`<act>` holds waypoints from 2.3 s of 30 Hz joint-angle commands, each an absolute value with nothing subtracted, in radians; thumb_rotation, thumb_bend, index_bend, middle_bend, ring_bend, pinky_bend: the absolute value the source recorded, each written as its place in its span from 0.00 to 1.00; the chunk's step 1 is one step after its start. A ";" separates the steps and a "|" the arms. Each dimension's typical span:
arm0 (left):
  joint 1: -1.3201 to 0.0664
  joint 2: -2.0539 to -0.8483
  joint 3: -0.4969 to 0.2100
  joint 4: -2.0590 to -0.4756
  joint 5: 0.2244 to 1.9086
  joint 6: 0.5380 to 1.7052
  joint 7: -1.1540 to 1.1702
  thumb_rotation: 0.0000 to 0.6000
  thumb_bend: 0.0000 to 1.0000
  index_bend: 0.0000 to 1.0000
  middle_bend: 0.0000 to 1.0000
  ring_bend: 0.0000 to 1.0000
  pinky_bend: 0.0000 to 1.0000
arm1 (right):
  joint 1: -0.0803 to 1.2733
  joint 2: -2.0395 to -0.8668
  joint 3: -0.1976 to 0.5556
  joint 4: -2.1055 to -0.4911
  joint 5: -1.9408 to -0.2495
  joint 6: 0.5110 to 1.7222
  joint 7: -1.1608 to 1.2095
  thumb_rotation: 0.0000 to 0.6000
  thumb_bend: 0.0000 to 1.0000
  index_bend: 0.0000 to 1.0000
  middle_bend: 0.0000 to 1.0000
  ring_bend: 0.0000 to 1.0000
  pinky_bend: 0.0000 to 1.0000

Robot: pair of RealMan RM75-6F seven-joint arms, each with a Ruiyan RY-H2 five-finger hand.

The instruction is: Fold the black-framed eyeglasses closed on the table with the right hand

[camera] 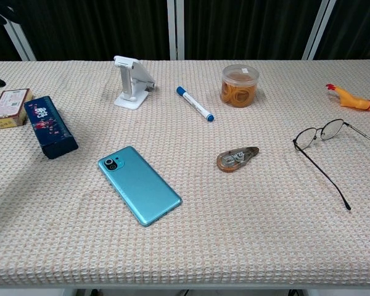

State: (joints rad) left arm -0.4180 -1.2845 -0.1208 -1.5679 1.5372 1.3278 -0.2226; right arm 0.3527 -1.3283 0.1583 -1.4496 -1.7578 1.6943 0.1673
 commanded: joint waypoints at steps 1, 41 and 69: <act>-0.416 -1.283 -0.117 -1.568 1.538 1.329 -0.220 0.99 0.05 0.17 0.21 0.20 0.27 | 0.328 -1.239 0.092 -1.531 -1.709 1.562 -0.001 1.00 0.44 0.00 0.16 0.06 0.02; -0.395 -1.272 -0.079 -1.538 1.547 1.330 -0.229 0.99 0.05 0.17 0.21 0.20 0.27 | 0.437 -1.304 0.033 -1.617 -1.190 0.969 -0.433 1.00 0.78 0.00 0.90 0.82 0.78; -0.397 -1.279 -0.075 -1.509 1.544 1.322 -0.259 0.99 0.05 0.17 0.21 0.20 0.27 | 0.541 -1.347 0.046 -1.598 -1.034 0.903 -0.541 1.00 0.78 0.00 0.90 0.82 0.78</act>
State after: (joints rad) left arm -0.3966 -1.2788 -0.0755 -1.5091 1.5443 1.3220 -0.2593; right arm 0.5358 -1.3465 0.0447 -1.6008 -1.0388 0.9078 -0.5357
